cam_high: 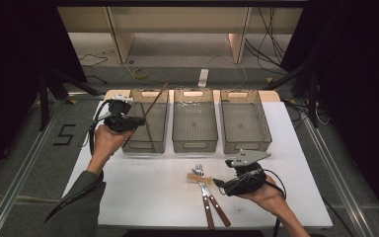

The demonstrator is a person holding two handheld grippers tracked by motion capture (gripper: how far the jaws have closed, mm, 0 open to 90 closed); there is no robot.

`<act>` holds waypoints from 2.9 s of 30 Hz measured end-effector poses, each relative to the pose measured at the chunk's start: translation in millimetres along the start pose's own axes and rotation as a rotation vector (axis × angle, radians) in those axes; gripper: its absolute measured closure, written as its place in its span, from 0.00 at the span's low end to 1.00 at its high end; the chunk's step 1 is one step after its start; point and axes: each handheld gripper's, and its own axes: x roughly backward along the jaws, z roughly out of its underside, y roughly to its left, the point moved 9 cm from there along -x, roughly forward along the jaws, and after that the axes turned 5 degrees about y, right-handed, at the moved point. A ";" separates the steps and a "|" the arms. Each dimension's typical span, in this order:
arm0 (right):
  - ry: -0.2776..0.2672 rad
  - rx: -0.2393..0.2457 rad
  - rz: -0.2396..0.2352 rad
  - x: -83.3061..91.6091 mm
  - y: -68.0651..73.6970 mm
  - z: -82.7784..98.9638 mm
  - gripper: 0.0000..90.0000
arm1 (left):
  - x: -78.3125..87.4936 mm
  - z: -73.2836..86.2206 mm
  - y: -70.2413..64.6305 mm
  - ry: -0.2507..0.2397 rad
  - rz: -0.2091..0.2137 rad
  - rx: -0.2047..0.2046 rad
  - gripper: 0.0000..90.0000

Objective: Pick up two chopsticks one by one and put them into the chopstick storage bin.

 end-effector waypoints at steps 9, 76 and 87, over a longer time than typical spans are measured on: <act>0.004 -0.001 -0.009 -0.8 1.9 0.7 0.29 | -19.4 -12.6 22.1 0.004 -0.029 0.058 0.94; -0.008 -0.002 -0.036 1.1 0.2 -6.2 0.29 | 19.0 50.6 -68.7 -0.027 0.126 -0.074 0.18; 0.021 0.012 -0.032 -6.0 2.2 -4.0 0.29 | 11.9 72.2 -84.8 -0.005 0.159 -0.121 0.18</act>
